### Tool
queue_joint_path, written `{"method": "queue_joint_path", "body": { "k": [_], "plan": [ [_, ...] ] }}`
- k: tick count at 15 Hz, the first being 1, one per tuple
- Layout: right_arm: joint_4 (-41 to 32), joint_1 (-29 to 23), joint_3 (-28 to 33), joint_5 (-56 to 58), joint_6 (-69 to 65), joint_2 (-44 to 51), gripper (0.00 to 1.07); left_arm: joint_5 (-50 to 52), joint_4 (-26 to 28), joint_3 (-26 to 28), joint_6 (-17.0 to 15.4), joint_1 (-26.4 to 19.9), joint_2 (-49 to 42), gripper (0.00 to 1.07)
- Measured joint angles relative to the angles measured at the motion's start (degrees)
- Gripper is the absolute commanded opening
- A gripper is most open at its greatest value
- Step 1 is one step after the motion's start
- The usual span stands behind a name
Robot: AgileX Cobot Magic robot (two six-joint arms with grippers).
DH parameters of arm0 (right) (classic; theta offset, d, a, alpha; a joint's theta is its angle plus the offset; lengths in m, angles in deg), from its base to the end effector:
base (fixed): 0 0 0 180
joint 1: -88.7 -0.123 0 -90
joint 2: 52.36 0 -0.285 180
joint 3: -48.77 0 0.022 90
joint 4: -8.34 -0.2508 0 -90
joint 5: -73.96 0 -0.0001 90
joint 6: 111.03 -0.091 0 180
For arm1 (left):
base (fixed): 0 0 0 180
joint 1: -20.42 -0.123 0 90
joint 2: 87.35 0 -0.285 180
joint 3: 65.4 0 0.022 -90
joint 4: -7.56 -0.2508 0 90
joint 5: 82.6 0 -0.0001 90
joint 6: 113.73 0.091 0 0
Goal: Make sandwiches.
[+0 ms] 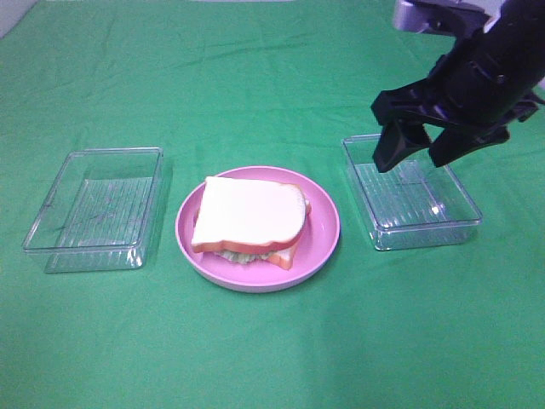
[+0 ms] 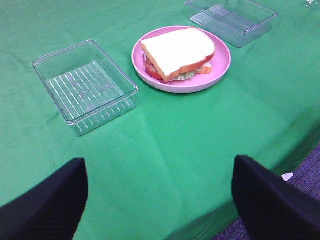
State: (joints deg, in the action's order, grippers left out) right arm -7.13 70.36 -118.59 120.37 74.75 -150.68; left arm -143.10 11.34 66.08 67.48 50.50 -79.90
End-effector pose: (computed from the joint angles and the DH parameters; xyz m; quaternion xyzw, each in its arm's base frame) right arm 0.2973 0.1171 0.2540 -0.1327 0.9652 0.1344 0.1808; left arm -0.0076 -0.0016 0.2780 0.2304 0.8179 -0.1631 0.5013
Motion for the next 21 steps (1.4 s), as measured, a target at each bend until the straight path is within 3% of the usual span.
{"method": "queue_joint_path", "body": {
  "k": [5, 9, 13, 14, 18, 21],
  "plan": [
    [3.3, 0.0, 15.8, 2.9, -0.6, 24.2, 0.68, 0.0, 0.0, 0.0, 0.0, 0.0, 0.0, 0.76],
    [5.8, 0.0, 26.4, 12.5, -0.6, 45.2, 0.68, 0.0, 0.3, 0.0, 1.2, 0.0, 0.0, 0.76],
    [7.9, 0.0, 32.1, 18.5, -0.5, 65.0, 0.68, 0.0, 1.0, 0.0, 1.6, 0.0, 0.0, 0.76],
    [8.8, 0.0, 33.2, 19.0, -0.4, 73.9, 0.68, 0.0, 1.1, 0.0, 1.8, 0.0, 0.0, 0.76],
    [10.4, 0.0, 34.0, 16.4, -0.4, 83.3, 0.68, 0.0, 1.1, 0.0, 1.8, 0.0, 0.0, 0.76],
    [11.0, 0.0, 35.3, 15.2, -0.4, 84.2, 0.68, 0.1, 1.1, 0.0, 1.8, 0.0, 0.0, 0.76]
  ]
}}
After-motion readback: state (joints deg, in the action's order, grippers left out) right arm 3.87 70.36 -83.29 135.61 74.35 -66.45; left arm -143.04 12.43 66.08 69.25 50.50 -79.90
